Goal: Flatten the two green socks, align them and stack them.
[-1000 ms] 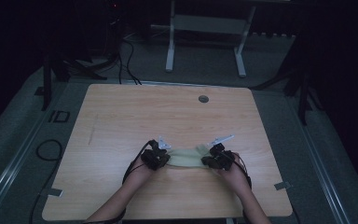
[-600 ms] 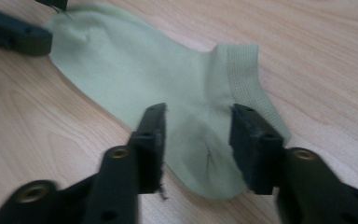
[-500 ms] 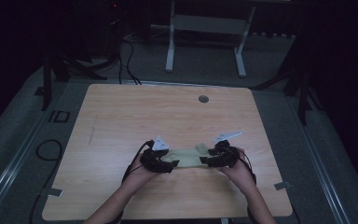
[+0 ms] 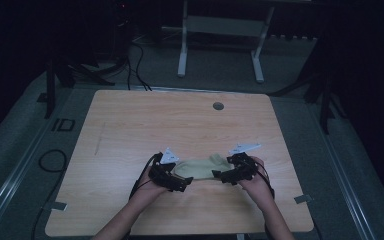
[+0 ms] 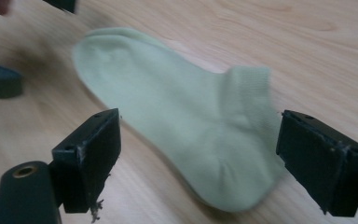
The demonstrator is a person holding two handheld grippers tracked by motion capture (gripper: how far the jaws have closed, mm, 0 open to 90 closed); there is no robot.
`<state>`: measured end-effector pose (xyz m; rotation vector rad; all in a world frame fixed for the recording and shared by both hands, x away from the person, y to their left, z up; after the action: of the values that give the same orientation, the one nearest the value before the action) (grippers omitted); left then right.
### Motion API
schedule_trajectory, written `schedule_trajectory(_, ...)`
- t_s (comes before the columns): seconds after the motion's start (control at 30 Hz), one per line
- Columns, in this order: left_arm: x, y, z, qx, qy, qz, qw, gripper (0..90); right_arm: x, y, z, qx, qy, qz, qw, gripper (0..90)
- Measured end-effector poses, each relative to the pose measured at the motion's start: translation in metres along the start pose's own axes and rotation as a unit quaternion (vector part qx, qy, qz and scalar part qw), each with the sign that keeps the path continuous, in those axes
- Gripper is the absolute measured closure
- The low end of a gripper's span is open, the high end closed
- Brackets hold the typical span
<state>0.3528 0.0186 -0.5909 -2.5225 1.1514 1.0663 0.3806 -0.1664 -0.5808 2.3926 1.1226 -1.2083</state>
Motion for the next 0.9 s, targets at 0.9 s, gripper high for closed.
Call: schedule_trajectory(0.9,-0.040,-0.024,0.044,-0.007,0.003,-0.027,0.9996,2.2,-0.030,0.034,0.047,-0.001,0.029,0.060,0.9978,13.9)
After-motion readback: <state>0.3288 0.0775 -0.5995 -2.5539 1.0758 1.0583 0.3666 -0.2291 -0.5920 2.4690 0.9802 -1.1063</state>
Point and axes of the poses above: each handheld gripper's, and its own axes: x roughly forward along the jaws, z roughly out of its underside, y roughly to its right, the point moved 8 cm from there along x, roughly forward along the jaws, and after that the axes turned 4 degrees about -y, right-handed, at the moved point
